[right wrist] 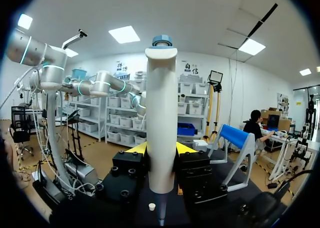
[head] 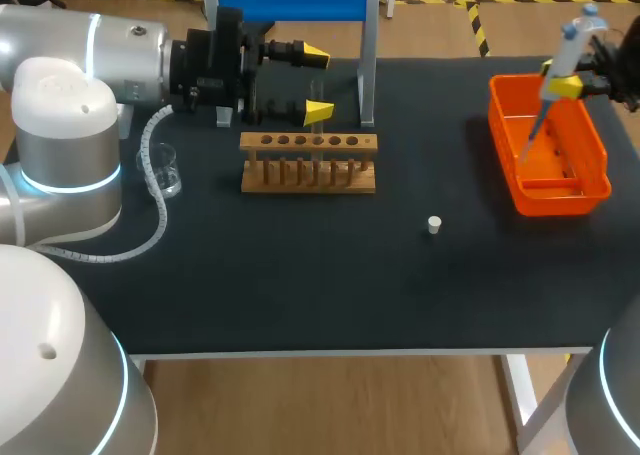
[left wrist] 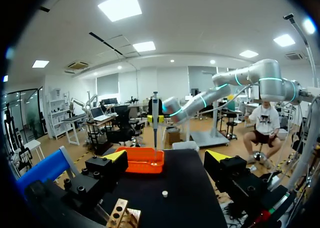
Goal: Invert the test tube, pick up the pipette, mount the tip to pipette, aspirate from beaker and dispense into the tube, eject the tip, return the pipette, and cap with the stopper.
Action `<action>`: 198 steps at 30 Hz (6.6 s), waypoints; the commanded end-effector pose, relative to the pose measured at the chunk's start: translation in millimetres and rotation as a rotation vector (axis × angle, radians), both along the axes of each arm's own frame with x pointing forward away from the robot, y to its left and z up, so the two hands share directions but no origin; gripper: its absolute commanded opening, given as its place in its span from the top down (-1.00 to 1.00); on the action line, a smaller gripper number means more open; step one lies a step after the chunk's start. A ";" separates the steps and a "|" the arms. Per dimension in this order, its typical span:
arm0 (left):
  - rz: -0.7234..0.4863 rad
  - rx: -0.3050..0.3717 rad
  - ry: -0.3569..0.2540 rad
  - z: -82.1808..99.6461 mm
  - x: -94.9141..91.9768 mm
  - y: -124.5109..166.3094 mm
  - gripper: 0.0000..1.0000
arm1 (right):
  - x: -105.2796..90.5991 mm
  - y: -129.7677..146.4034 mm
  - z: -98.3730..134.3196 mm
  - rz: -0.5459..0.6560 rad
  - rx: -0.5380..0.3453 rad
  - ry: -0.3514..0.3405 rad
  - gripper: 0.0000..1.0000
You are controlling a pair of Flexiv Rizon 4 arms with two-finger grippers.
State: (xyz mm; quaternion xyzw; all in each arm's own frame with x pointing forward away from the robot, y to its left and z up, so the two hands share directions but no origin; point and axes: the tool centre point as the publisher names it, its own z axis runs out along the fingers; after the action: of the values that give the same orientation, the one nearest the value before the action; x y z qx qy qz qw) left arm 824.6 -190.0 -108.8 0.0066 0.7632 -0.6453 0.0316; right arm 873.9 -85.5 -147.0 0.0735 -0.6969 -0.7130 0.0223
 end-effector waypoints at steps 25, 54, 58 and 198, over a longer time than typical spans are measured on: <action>0.004 -0.003 -0.002 -0.9 -0.1 -1.2 -1.00 | -0.7 -2.4 1.1 0.001 -0.003 -0.001 1.00; 0.004 -0.003 -0.002 -0.9 -0.1 -1.2 -1.00 | 19.5 -82.7 -0.5 0.096 0.039 -0.039 1.00; 0.004 -0.003 -0.002 -0.9 -0.1 -1.2 -1.00 | 23.4 -81.7 -7.0 0.107 0.033 -0.037 1.00; 0.154 0.037 0.122 37.6 45.4 -302.4 1.00 | 32.0 -82.6 -26.3 0.072 0.008 -0.022 1.00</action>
State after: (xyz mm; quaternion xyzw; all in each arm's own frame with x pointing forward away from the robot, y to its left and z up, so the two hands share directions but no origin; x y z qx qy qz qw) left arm 868.3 -457.5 -62.4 -0.0797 0.7788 -0.6218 0.0227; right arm 905.3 -167.3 -173.6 0.1051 -0.6904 -0.7147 0.0388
